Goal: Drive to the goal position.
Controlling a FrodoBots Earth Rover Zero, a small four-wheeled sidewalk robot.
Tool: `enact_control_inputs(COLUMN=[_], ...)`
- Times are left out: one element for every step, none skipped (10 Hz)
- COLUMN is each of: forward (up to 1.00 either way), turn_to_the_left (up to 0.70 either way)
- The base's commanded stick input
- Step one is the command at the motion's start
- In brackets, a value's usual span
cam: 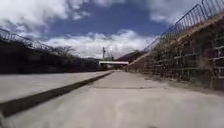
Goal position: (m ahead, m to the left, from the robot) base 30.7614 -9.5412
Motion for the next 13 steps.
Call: enact_control_inputs(forward=[1.00, 1.00, 1.00, 1.00, 1.00, 1.00, 1.00, 1.00, 1.00, 1.00, 1.00, 1.00, 1.00], turn_to_the_left=[0.00, 0.00, 0.00, 0.00, 0.00, 0.00, -0.27, -0.27, -0.27, -0.27, -0.27, 0.00, 0.00])
